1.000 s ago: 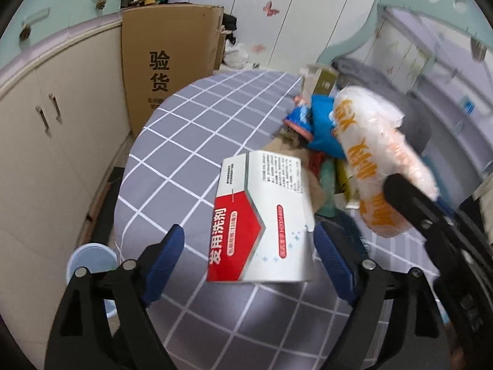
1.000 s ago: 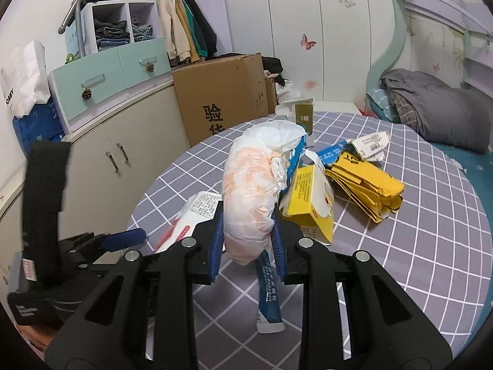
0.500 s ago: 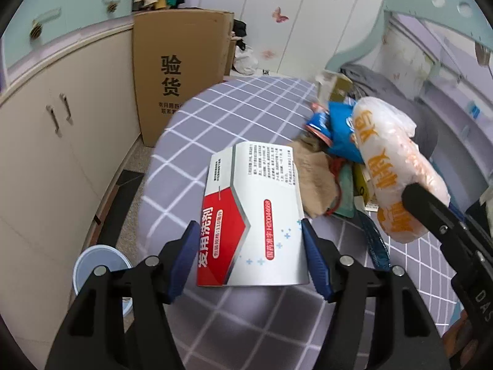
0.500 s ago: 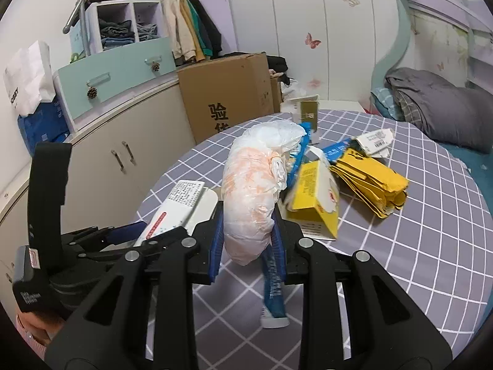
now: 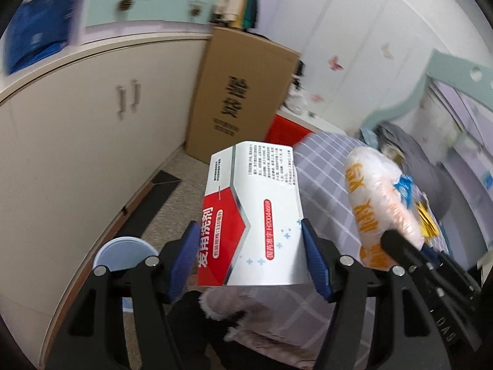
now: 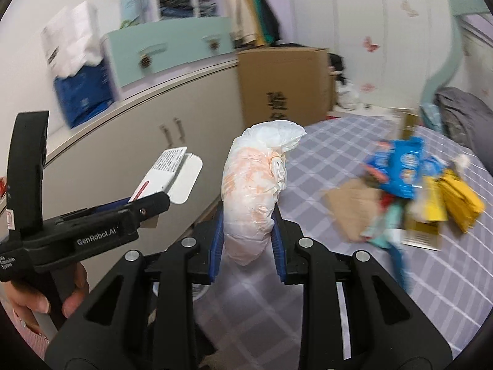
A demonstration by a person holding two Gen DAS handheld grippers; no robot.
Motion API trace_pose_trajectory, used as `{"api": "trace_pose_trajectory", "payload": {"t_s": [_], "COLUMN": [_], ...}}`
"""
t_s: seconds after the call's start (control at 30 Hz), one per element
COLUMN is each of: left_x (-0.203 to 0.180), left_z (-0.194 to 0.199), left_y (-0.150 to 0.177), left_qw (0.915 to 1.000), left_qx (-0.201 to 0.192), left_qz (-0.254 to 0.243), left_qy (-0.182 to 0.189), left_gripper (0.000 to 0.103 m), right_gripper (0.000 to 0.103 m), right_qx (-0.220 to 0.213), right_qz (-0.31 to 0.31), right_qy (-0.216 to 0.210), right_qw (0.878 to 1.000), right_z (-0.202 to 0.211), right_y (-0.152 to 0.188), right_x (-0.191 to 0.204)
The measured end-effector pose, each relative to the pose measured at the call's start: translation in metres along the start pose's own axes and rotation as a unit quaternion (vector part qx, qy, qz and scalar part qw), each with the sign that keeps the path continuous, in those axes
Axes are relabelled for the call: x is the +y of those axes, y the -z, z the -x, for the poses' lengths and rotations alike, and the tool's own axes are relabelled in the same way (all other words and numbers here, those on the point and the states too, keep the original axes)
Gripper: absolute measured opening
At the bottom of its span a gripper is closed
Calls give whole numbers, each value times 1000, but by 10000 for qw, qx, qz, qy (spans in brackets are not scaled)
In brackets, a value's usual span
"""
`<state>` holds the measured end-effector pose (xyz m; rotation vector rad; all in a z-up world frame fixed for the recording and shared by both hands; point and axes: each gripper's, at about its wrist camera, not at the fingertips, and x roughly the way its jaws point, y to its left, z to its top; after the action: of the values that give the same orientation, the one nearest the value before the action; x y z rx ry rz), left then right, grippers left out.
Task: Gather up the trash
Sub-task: 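Carry the bag and box to the wastebasket and open the right tool, then open the left tool to drop the red-and-white box into the wastebasket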
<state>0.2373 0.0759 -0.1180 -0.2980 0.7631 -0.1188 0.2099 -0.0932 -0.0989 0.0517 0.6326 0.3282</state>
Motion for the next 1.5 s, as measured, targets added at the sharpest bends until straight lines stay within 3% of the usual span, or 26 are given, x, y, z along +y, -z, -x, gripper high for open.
{"api": "trace_pose_trajectory", "payload": {"t_s": [0.2, 0.4, 0.43, 0.47, 0.67, 1.0, 1.4, 1.5], "left_x": [72, 151, 164, 177, 219, 220, 213, 214], "left_z": [11, 10, 7, 4, -21, -58, -55, -54], "left_y": [-3, 2, 3, 4, 13, 24, 13, 7], "left_qw": [9974, 9883, 9857, 9825, 9746, 9733, 9739, 9745], "left_qx": [-161, -110, -78, -52, 294, 670, 553, 454], "left_qz": [434, 923, 1004, 1061, 1218, 1193, 1083, 1115], "left_qy": [-560, -1213, -1349, -1530, -1858, -1844, -1915, -1893], "left_gripper": [64, 64, 64, 64, 64, 64, 65, 69], "right_gripper": [28, 31, 44, 63, 66, 69, 69, 70], "right_qx": [316, 686, 721, 798, 1456, 1462, 842, 750], "right_qz": [258, 382, 372, 358, 160, 119, 146, 119], "right_qy": [-608, -1156, -1227, -1242, -1072, -768, -637, -636], "right_qw": [9973, 9902, 9891, 9884, 9834, 9862, 9943, 9951], "right_z": [-53, -115, -126, -141, -193, -187, -161, -155], "right_y": [1, 17, 20, 25, 53, 60, 45, 40], "right_x": [64, 120, 126, 133, 140, 124, 119, 116]}}
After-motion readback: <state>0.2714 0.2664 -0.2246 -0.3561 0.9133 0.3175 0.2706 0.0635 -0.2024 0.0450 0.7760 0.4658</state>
